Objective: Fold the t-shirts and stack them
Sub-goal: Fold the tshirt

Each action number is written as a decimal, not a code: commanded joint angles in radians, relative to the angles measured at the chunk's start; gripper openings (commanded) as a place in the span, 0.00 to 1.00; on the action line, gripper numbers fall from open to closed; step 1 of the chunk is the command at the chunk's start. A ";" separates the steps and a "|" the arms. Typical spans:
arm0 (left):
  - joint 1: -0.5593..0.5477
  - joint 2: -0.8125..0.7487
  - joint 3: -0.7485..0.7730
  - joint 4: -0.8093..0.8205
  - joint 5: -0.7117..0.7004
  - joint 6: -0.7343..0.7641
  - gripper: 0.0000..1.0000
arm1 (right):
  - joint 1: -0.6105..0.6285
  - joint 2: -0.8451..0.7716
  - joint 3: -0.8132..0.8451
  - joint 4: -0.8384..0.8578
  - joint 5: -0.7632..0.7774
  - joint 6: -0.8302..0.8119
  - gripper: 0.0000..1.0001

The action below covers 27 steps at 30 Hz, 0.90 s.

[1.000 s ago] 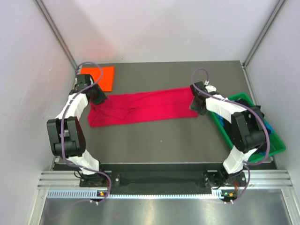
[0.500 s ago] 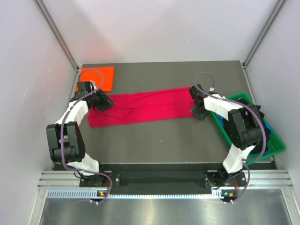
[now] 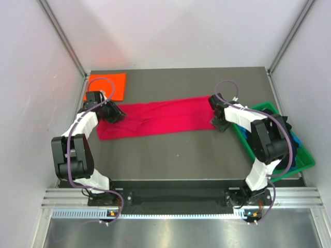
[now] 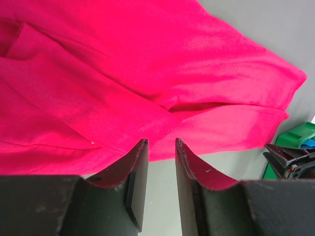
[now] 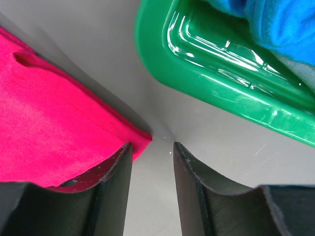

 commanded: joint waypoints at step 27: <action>0.006 -0.050 0.009 -0.002 -0.068 0.034 0.33 | 0.010 0.063 -0.035 0.047 0.059 -0.024 0.00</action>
